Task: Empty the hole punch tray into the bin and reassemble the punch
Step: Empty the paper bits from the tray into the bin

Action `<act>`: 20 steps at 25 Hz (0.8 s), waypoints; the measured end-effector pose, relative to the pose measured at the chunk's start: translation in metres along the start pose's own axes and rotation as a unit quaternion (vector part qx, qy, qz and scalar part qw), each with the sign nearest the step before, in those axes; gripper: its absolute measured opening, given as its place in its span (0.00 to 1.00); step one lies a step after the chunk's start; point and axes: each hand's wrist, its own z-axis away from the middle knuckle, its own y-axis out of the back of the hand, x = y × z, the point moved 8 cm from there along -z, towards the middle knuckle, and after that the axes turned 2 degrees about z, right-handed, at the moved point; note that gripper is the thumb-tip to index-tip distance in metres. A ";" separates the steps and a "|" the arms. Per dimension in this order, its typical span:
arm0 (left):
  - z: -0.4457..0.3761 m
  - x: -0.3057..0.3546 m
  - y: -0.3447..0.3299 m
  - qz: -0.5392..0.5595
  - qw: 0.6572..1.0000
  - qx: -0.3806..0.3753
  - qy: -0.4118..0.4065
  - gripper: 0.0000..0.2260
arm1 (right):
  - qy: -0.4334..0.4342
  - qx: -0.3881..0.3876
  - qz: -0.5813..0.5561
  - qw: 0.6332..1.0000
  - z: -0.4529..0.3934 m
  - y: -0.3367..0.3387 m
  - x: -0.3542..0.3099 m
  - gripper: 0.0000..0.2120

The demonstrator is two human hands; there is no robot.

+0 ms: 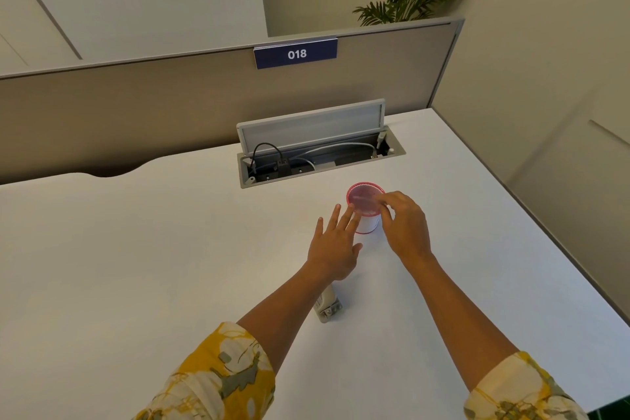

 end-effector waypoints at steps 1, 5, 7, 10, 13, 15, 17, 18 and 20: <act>0.000 0.000 0.000 0.003 1.000 0.001 -0.002 0.31 | -0.020 -0.004 -0.011 1.000 -0.001 0.000 0.002 0.14; 0.001 0.002 0.005 -0.002 1.000 0.014 -0.005 0.31 | -0.133 0.087 -0.101 0.982 0.000 0.012 0.015 0.13; 0.002 0.002 0.009 0.032 0.999 0.022 -0.002 0.31 | -0.215 0.135 -0.154 0.955 0.002 0.018 0.026 0.13; 0.006 0.001 0.017 0.140 0.989 0.056 0.006 0.29 | -0.350 0.088 -0.253 0.898 0.012 -0.002 0.041 0.10; 0.013 -0.009 0.026 0.255 0.961 0.099 0.038 0.25 | -0.408 0.032 -0.371 0.833 0.028 -0.027 0.029 0.09; 0.021 -0.021 0.033 0.359 0.920 0.134 0.082 0.23 | -0.418 0.007 -0.438 0.796 0.037 -0.039 0.010 0.11; 0.031 -0.035 0.040 0.466 0.858 0.174 0.129 0.22 | -0.418 -0.018 -0.511 0.751 0.046 -0.052 -0.014 0.11; 0.036 -0.043 0.044 0.504 0.829 0.191 0.147 0.21 | -0.416 -0.032 -0.530 0.738 0.051 -0.058 -0.025 0.11; 0.046 -0.060 0.046 0.553 0.782 0.219 0.186 0.20 | -0.417 -0.058 -0.548 0.723 0.063 -0.074 -0.044 0.12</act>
